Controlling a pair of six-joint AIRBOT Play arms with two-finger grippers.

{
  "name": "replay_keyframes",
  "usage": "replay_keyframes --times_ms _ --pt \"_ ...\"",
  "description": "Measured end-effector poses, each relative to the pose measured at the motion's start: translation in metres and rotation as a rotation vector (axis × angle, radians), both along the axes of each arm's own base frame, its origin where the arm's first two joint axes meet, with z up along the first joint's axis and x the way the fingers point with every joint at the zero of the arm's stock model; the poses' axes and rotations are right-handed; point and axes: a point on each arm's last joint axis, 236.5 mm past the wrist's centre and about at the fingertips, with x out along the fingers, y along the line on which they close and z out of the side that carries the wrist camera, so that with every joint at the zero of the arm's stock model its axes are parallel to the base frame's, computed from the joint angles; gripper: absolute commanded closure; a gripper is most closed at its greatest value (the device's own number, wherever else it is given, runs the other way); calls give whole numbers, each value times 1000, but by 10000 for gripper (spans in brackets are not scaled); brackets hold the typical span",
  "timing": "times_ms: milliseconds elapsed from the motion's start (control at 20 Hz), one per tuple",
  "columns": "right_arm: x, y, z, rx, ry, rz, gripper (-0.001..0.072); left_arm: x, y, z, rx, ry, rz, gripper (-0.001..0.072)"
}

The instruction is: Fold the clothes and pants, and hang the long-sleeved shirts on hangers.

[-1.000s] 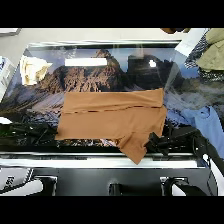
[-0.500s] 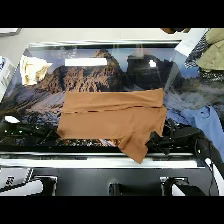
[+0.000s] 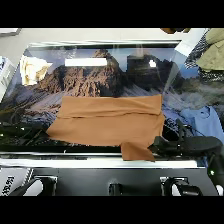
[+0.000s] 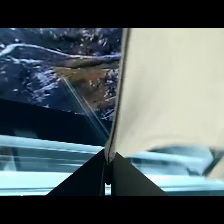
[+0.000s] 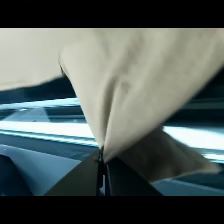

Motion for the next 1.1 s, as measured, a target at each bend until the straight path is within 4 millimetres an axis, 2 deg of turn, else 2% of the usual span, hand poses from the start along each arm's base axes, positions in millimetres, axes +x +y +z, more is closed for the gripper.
replay_keyframes --times_ms 100,200,450,600,750,850,1050,1100 --pt "11 -3 16 -16 -72 -21 687 10 4 11 26 -50 21 695" --pt "33 -8 28 -30 -128 -35 687 27 9 19 55 -109 27 695" --pt "119 -27 38 -79 -200 -30 686 89 18 23 120 -234 13 695" --pt "174 -38 30 -98 -204 -21 686 129 21 19 147 -285 -14 695" --pt "220 -46 15 -108 -197 -13 686 167 16 8 157 -307 -56 695" --pt "244 -51 4 -112 -192 -11 686 188 9 -2 162 -307 -95 695" --pt "274 -58 -20 -129 -178 -4 683 225 -1 -23 174 -306 -152 694" --pt "279 -59 -27 -129 -170 -3 644 233 -4 -28 174 -306 -159 688"
